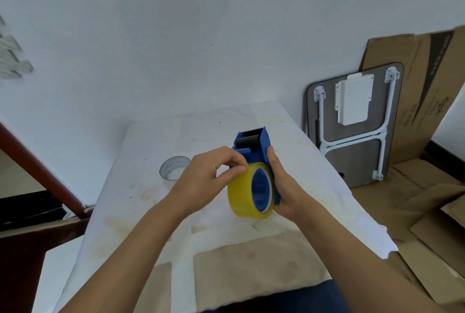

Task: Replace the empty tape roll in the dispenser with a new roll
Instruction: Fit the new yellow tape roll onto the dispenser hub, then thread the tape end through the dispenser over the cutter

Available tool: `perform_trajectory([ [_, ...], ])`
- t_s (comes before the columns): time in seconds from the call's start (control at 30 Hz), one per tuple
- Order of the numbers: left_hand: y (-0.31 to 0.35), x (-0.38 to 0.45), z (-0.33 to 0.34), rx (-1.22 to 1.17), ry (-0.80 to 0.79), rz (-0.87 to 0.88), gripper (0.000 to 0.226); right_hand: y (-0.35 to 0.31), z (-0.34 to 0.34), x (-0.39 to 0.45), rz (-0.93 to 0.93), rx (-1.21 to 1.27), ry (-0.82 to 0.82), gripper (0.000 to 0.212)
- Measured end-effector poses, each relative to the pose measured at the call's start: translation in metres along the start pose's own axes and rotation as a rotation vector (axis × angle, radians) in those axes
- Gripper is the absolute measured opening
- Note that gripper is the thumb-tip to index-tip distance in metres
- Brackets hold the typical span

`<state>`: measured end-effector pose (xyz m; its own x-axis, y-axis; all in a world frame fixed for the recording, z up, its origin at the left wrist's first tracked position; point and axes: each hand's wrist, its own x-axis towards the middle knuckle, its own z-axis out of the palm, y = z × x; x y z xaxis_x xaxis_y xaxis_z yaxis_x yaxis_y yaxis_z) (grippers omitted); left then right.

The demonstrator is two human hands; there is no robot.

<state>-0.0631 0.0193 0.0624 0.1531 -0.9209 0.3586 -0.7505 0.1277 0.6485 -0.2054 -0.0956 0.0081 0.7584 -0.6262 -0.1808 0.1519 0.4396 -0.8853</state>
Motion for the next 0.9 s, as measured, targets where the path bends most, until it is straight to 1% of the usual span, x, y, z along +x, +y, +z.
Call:
perform_trajectory([
  [0.17,0.001,-0.002,0.008,0.121,0.082,0.035,0.009,-0.004,0.004,-0.002,0.014,-0.098,-0.069,0.039],
  [0.27,-0.001,-0.003,0.012,0.182,0.120,0.048,0.017,-0.009,0.006,-0.002,0.048,-0.221,-0.091,0.039],
  [0.33,-0.003,-0.003,0.014,0.201,0.129,0.035,0.019,-0.012,0.005,0.000,0.040,-0.301,-0.106,0.038],
  [0.4,-0.005,-0.003,0.015,0.261,0.119,0.049,0.022,-0.013,0.003,0.003,0.009,-0.380,-0.141,0.046],
  [0.47,-0.005,-0.002,0.018,0.328,0.117,0.088,0.026,-0.013,0.002,0.004,0.019,-0.449,-0.180,0.055],
  [0.57,-0.008,0.001,0.018,0.305,0.126,0.109,0.025,-0.013,-0.004,0.004,0.064,-0.456,-0.243,0.060],
  [0.63,-0.012,0.002,0.016,0.302,0.072,0.097,0.026,-0.013,-0.007,0.003,0.094,-0.450,-0.266,0.065],
  [0.7,-0.015,0.003,0.017,0.335,0.046,0.089,0.024,-0.010,-0.008,0.005,0.100,-0.462,-0.259,0.066],
  [0.77,-0.014,0.003,0.021,0.367,0.058,0.086,0.016,-0.009,-0.006,0.005,0.059,-0.466,-0.244,0.066],
  [0.83,-0.014,0.003,0.023,0.381,0.087,0.090,0.010,-0.009,-0.002,0.005,-0.015,-0.433,-0.201,0.072],
  [0.9,-0.017,0.005,0.023,0.366,0.110,0.067,0.010,-0.008,0.000,0.004,-0.140,-0.427,-0.095,0.074],
])
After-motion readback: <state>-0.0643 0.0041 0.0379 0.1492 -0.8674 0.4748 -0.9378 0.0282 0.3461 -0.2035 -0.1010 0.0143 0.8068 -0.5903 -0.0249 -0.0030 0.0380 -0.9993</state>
